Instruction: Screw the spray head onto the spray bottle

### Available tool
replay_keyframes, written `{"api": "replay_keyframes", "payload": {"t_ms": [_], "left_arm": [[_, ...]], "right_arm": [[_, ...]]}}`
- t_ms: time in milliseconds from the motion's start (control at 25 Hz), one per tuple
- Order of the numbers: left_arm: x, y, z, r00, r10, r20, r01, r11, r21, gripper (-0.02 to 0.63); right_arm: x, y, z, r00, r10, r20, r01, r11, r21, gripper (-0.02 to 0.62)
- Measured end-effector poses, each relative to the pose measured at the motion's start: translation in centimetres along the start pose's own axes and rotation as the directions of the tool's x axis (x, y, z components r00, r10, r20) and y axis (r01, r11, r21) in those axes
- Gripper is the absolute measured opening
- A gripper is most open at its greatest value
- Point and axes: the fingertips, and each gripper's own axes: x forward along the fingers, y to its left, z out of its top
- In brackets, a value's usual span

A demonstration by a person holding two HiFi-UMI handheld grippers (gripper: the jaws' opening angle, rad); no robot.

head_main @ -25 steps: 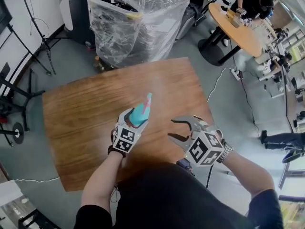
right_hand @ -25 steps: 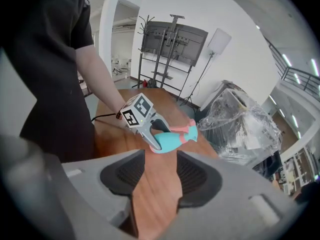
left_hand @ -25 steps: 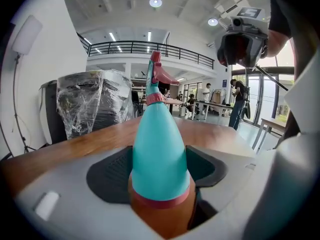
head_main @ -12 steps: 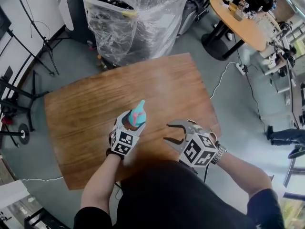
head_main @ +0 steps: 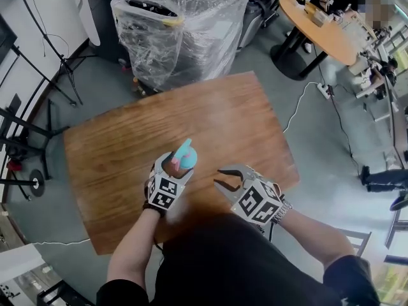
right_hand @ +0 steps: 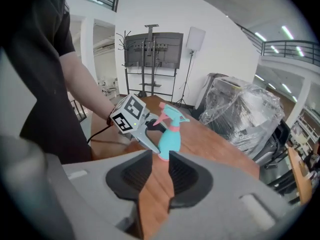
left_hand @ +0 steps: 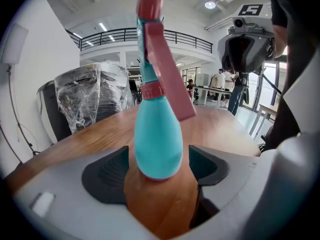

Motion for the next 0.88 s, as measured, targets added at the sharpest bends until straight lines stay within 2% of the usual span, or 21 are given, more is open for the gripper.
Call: {"api": "replay_keyframes", "payload": {"t_ms": [80,160,280,360,600,880], "left_arm": [[-2.1,0.2,-0.9,1.000,0.028,-0.002,-0.028,0.998,-0.053,0.402],[-5.5,0.3,-1.4,0.998,0.069,0.016,-0.066,0.990,-0.127,0.373],[-10.2,0.0,-0.1,0.992,0.113,0.057,-0.103,0.982,-0.160,0.181],[-11.9,-0.3,1.9,0.988,0.119,0.095,-0.103,0.982,-0.157,0.015],[-12.7,-2.4,7.5,0.980,0.035,0.196,0.004,0.980,-0.199,0.009],[-12.3,-2.9,8.3,0.982,0.012,0.186,0.015,0.990,-0.140,0.010]], "right_arm": [[-0.2,-0.5,0.9,0.998,-0.042,0.050,0.040,0.998,0.041,0.004],[-0.3,-0.7,2.0,0.991,-0.067,0.116,0.055,0.993,0.105,-0.008],[0.0,-0.8,3.7,0.976,-0.085,0.202,0.045,0.980,0.194,-0.008],[0.6,-0.5,4.7,0.966,-0.091,0.243,0.031,0.970,0.241,-0.008],[2.2,1.0,5.0,0.954,-0.124,0.273,0.037,0.952,0.304,-0.008],[2.0,1.3,4.7,0.950,-0.158,0.269,0.067,0.944,0.322,-0.008]]}}
